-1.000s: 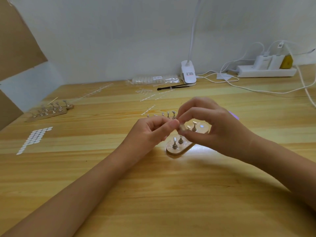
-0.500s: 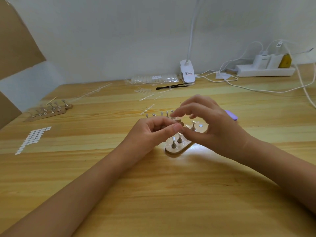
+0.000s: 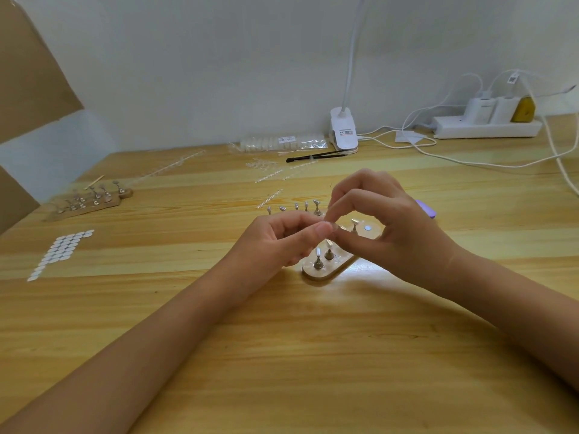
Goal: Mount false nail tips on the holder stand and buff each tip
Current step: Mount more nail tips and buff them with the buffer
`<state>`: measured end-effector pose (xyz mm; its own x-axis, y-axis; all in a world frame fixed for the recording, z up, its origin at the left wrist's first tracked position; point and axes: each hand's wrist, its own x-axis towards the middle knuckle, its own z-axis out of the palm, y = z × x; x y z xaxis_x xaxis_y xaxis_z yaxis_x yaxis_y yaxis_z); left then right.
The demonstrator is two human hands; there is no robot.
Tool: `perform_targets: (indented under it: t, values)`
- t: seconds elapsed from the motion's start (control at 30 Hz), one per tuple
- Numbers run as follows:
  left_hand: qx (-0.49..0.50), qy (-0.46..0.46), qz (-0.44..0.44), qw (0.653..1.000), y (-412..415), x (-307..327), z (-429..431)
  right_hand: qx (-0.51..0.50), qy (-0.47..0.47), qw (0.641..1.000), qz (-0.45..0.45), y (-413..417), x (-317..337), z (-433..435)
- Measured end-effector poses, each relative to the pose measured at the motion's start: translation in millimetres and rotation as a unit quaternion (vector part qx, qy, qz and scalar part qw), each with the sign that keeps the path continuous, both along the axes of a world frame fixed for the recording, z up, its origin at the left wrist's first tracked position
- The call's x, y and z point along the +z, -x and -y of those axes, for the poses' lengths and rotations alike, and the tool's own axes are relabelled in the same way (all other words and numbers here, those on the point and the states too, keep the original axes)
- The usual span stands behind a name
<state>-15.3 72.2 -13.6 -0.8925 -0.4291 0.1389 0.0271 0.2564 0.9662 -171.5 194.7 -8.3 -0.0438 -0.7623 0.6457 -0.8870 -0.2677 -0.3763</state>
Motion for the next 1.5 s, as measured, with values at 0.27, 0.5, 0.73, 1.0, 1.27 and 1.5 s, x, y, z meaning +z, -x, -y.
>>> perform_targets:
  t: [0.27,0.5,0.73,1.0,1.27,1.5]
  values:
    - [0.048,-0.006,-0.003,0.999,0,1,3,-0.21,-0.156,0.962,-0.074,88,13,-13]
    - [0.069,-0.009,-0.006,0.998,1,3,3,-0.262,-0.324,0.907,-0.061,105,6,-14]
    - [0.082,0.005,-0.004,0.997,1,2,1,0.107,-0.214,0.913,0.33,41,18,-8]
    - [0.087,0.009,-0.002,0.996,1,2,1,0.133,-0.158,0.901,0.382,21,9,-3]
    - [0.07,0.015,-0.007,0.997,2,-1,0,0.145,-0.182,0.87,0.435,31,16,-5]
    - [0.077,0.009,-0.031,0.997,1,-2,2,0.157,-0.256,0.873,0.383,23,9,-4]
